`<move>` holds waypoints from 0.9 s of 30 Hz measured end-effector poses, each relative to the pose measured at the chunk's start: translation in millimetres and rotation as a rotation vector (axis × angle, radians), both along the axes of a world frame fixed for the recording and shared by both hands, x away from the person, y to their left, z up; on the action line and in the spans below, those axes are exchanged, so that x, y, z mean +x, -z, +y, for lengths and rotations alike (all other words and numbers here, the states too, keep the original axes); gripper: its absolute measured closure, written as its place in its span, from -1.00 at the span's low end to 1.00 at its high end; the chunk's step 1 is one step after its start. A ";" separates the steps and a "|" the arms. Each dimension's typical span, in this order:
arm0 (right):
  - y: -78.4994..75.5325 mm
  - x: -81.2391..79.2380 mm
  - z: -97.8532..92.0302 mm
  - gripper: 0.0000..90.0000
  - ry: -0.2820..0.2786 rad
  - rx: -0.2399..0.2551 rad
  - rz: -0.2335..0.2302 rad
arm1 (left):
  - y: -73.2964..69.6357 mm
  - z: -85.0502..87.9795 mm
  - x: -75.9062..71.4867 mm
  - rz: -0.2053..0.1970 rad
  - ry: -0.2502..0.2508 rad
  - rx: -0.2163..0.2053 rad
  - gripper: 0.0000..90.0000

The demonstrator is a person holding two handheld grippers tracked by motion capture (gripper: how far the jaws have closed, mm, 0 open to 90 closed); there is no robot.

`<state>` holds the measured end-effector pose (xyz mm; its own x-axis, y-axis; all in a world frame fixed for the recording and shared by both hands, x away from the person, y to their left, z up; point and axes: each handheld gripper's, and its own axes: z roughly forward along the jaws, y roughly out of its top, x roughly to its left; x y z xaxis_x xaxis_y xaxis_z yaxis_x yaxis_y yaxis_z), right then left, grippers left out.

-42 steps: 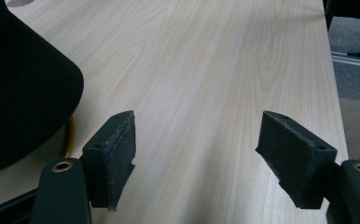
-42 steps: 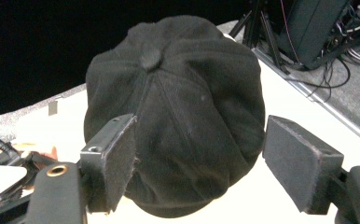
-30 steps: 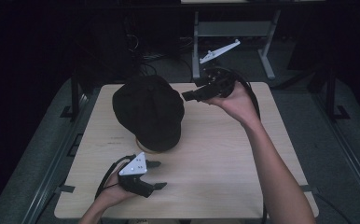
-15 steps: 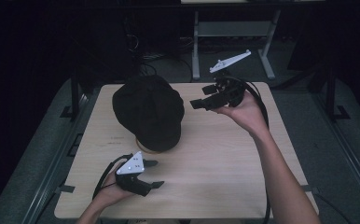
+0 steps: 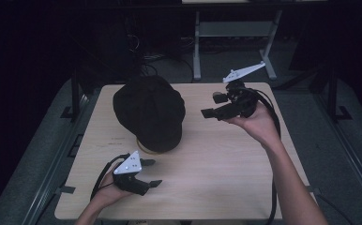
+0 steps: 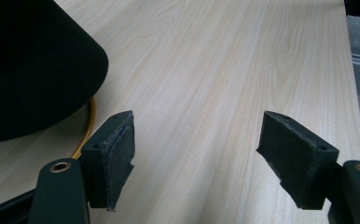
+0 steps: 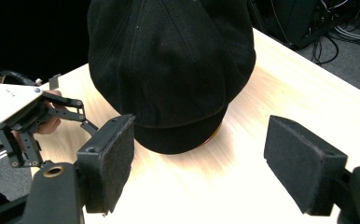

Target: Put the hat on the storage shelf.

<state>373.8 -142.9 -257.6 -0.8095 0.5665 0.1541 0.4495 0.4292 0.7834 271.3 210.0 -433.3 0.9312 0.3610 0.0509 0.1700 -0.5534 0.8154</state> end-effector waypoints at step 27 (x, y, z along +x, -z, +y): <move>36.7 -19.4 -37.3 -0.48 0.055 0.016 0.029 | 0.5 3.9 2.5 0.016 -0.013 -0.021 -0.41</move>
